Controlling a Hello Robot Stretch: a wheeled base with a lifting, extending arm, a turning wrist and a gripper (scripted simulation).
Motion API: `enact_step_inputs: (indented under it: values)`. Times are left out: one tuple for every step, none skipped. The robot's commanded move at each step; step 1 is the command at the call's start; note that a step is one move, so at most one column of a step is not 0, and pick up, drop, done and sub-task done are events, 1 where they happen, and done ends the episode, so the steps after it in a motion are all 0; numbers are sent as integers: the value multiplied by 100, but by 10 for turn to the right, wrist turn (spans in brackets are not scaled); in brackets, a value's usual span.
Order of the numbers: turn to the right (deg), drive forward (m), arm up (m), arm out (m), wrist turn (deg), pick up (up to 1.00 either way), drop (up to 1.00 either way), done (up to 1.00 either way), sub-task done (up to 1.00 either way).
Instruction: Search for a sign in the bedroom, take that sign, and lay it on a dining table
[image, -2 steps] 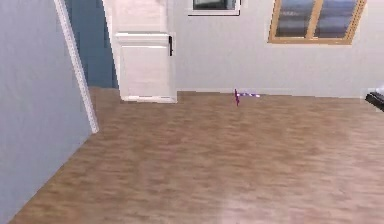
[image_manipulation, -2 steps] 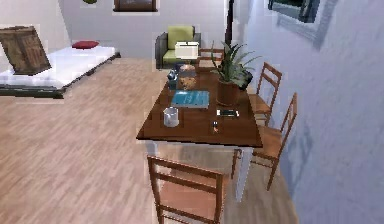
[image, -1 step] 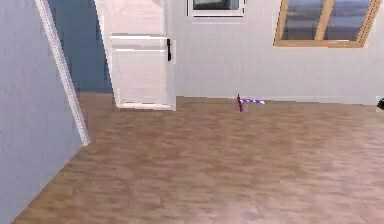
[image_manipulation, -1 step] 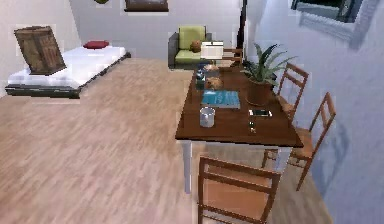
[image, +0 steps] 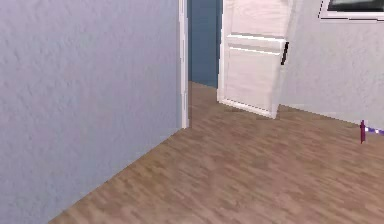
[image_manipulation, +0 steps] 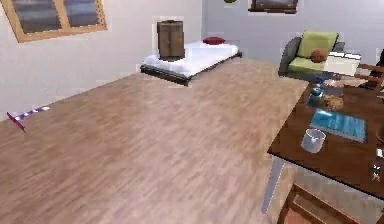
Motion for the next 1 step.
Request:
enact_step_inputs:
  values:
    - [0, 20, 0, 0, 0, 0, 0, 0, 0]
